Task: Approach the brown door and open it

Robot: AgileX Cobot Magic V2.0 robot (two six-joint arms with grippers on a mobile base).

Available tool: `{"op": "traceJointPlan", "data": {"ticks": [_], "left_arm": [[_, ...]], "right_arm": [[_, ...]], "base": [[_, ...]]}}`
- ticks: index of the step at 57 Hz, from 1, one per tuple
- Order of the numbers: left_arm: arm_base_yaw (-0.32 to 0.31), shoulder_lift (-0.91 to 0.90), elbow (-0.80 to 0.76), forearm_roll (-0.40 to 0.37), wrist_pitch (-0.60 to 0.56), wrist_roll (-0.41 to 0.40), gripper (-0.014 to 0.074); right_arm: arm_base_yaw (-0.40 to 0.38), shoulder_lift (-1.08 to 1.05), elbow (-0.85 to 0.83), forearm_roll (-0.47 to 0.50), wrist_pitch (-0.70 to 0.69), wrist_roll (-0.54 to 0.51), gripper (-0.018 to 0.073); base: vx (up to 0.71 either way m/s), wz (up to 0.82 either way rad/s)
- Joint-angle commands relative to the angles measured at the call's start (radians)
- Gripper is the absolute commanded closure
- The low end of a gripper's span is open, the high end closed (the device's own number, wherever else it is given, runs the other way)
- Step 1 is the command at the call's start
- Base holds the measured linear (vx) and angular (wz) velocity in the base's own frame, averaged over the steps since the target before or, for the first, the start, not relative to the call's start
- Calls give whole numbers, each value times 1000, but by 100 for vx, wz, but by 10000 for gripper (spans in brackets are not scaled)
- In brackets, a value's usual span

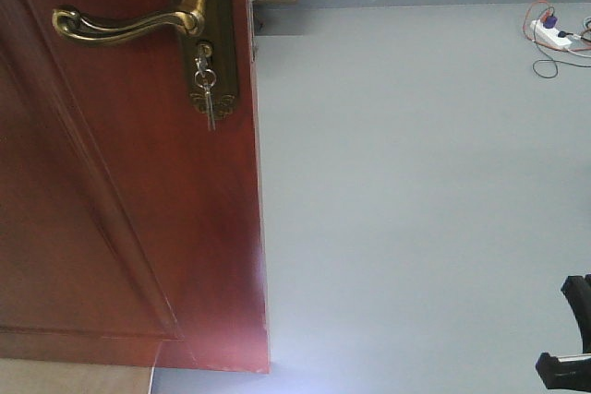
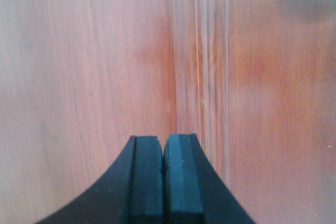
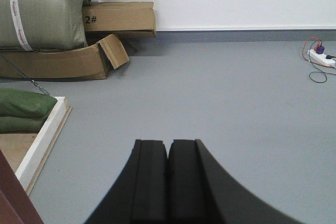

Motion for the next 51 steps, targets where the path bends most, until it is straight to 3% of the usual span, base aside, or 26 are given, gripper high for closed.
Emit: {"op": "traceJointPlan", "data": {"ticks": [1, 51], "left_arm": [[-1, -14, -23, -3, -88, -2, 530], [-1, -14, -23, -3, -88, -2, 530]], "right_arm": [[2, -6, 4, -3, -78, -6, 559], [2, -6, 4, -3, -78, -6, 559]], "base": [[0, 0], [0, 0]]}}
